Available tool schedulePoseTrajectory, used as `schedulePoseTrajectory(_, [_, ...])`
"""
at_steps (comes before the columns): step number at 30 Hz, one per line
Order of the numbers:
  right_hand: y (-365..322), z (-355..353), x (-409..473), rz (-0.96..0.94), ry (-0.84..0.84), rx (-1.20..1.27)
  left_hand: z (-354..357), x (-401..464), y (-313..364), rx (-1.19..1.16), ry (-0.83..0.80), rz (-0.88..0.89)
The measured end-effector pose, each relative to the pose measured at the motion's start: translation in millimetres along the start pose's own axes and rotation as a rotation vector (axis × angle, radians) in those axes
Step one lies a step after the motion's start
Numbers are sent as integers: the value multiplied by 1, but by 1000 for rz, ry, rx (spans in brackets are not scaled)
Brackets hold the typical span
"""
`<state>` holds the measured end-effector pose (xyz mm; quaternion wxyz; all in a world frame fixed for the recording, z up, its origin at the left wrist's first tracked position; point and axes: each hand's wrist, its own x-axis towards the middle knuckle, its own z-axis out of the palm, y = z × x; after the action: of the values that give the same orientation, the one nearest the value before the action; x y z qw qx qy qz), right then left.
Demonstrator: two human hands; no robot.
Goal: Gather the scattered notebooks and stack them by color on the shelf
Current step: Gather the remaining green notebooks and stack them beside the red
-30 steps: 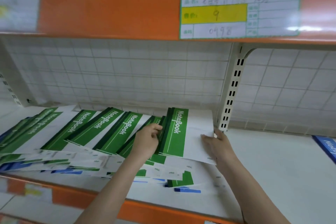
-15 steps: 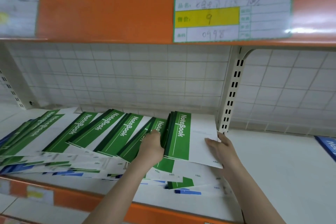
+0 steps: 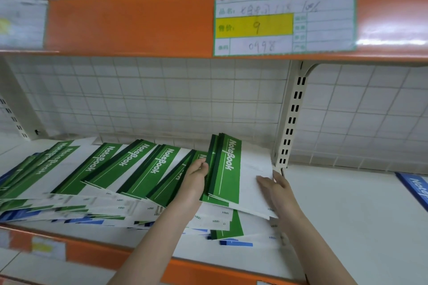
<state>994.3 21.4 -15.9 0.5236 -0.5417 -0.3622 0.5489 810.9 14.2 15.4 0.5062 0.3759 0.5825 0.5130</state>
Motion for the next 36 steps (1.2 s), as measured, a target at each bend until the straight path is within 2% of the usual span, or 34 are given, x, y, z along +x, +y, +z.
schedulePoseTrajectory(2, [0, -3, 2, 71, -26, 51, -3, 3, 2, -28, -41, -56])
schedulePoseTrajectory(4, [-1, -4, 3, 56, -49, 39, -11, 6, -1, 122, -28, 12])
schedulePoseTrajectory(7, [-1, -4, 2, 14, -63, -3, -27, 6, -6, 790, 181, 366])
schedulePoseTrajectory(8, [0, -4, 2, 5, -67, -15, -31, 4, -8, 956, 244, 419])
schedulePoseTrajectory(11, [2, -2, 2, -18, -74, -39, -33, 2, -12, 1278, 261, 331])
schedulePoseTrajectory(13, [2, -2, 1, -32, -71, -55, -31, 2, -11, 1350, 223, 273])
schedulePoseTrajectory(16, [1, -2, 0, -48, -68, -67, -28, 4, -9, 1321, 177, 210])
schedulePoseTrajectory(19, [1, -3, -1, -43, -57, -63, -27, 5, -8, 1196, 111, 191])
schedulePoseTrajectory(21, [2, -3, 0, -30, -56, -50, -29, 5, -8, 991, 90, 229])
schedulePoseTrajectory(23, [2, -4, 1, -19, -56, -17, -28, 4, -7, 690, 81, 183])
schedulePoseTrajectory(25, [2, -4, 1, -46, -76, -13, -23, 1, -2, 343, 63, 50])
schedulePoseTrajectory(27, [2, -1, 0, -73, -108, -36, -22, 3, -2, 137, 13, -98])
schedulePoseTrajectory(31, [7, 4, -5, -148, -121, -109, -17, 6, -16, 163, -98, -41])
schedulePoseTrajectory(36, [10, 4, -6, -364, 9, -250, -13, 1, -18, 53, -121, 131])
